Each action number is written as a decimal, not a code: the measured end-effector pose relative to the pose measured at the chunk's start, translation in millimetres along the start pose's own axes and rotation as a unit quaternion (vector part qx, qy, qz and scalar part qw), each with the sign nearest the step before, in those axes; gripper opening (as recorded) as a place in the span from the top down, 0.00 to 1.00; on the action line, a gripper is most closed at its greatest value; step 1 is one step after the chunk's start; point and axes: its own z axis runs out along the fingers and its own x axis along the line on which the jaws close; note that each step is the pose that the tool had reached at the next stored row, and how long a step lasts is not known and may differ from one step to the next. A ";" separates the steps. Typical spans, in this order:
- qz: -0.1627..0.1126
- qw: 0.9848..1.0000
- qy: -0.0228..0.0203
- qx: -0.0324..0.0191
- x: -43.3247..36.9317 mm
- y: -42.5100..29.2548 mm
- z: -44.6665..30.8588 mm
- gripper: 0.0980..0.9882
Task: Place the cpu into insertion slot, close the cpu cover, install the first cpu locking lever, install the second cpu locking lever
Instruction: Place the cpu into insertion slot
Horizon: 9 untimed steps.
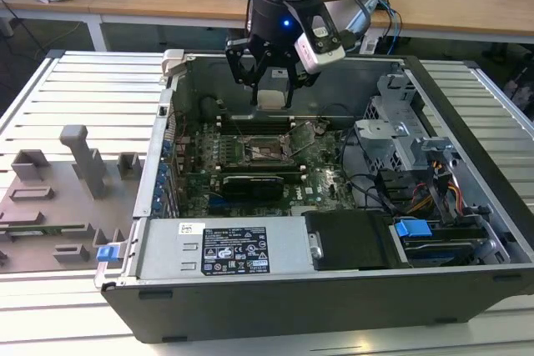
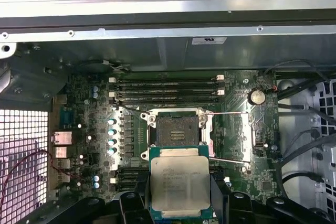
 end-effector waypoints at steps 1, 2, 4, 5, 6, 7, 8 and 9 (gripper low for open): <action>0.000 1.000 0.000 0.000 0.0 -0.1 0.4 0.50; 0.000 1.000 0.000 0.000 0.0 -0.1 1.0 0.50; 0.000 1.000 0.000 0.000 -0.1 -0.2 2.4 0.50; 0.000 1.000 0.000 0.000 -0.1 -0.3 3.6 0.50; 0.000 1.000 0.000 0.000 -0.1 -0.4 4.7 0.50; 0.000 1.000 0.000 0.000 -0.2 -0.5 5.6 0.50; 0.000 1.000 0.000 0.000 -0.2 -0.7 7.2 0.50; 0.000 1.000 0.000 0.000 -0.3 -0.7 8.1 0.50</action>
